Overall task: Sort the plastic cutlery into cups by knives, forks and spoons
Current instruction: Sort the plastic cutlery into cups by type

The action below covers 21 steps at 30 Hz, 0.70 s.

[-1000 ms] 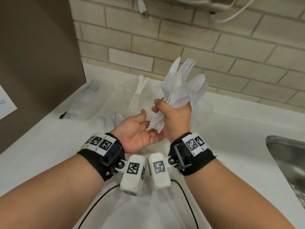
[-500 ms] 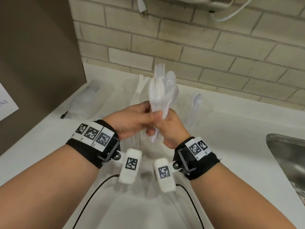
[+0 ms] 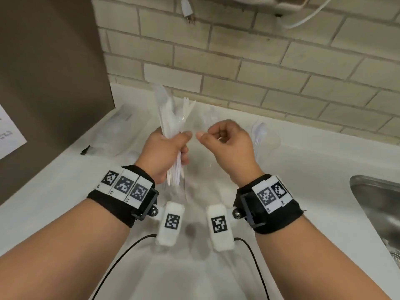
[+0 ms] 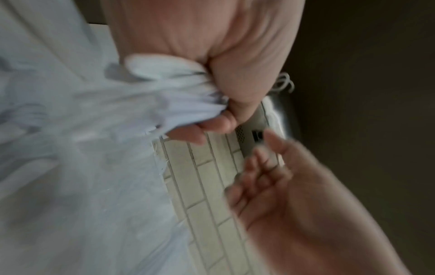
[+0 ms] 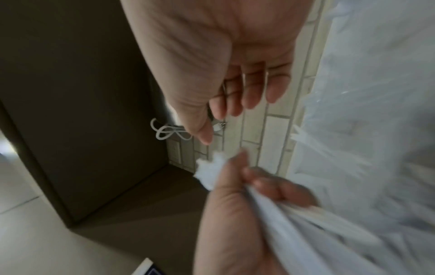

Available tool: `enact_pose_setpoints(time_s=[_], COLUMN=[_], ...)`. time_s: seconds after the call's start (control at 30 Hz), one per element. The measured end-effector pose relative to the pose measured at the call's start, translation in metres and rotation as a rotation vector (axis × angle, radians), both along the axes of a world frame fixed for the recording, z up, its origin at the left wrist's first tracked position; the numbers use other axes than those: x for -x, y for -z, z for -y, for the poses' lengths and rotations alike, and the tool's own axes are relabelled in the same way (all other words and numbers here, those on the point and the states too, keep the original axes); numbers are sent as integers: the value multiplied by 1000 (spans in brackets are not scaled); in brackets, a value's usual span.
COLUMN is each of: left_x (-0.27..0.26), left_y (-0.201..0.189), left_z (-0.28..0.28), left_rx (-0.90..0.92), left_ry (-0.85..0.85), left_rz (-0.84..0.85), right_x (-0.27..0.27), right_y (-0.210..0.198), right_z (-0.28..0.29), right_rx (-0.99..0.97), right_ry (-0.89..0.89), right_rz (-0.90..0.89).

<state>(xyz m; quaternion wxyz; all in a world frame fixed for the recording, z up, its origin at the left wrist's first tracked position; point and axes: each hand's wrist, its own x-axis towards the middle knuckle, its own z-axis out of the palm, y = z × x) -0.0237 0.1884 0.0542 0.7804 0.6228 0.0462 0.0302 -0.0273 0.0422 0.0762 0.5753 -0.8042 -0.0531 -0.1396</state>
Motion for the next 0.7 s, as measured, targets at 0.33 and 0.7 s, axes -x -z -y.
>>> enact_pose_setpoints(time_s=[0.33, 0.7], left_x=[10, 5], left_y=[5, 11], left_z=[13, 20], left_rx=[-184, -358], left_ry=[156, 58], left_rz=[93, 44], right_x=[-1, -2], right_y=[-7, -4], right_z=[-21, -20], right_rx=[0, 214], right_ry=[-79, 27], right_rz=[78, 108])
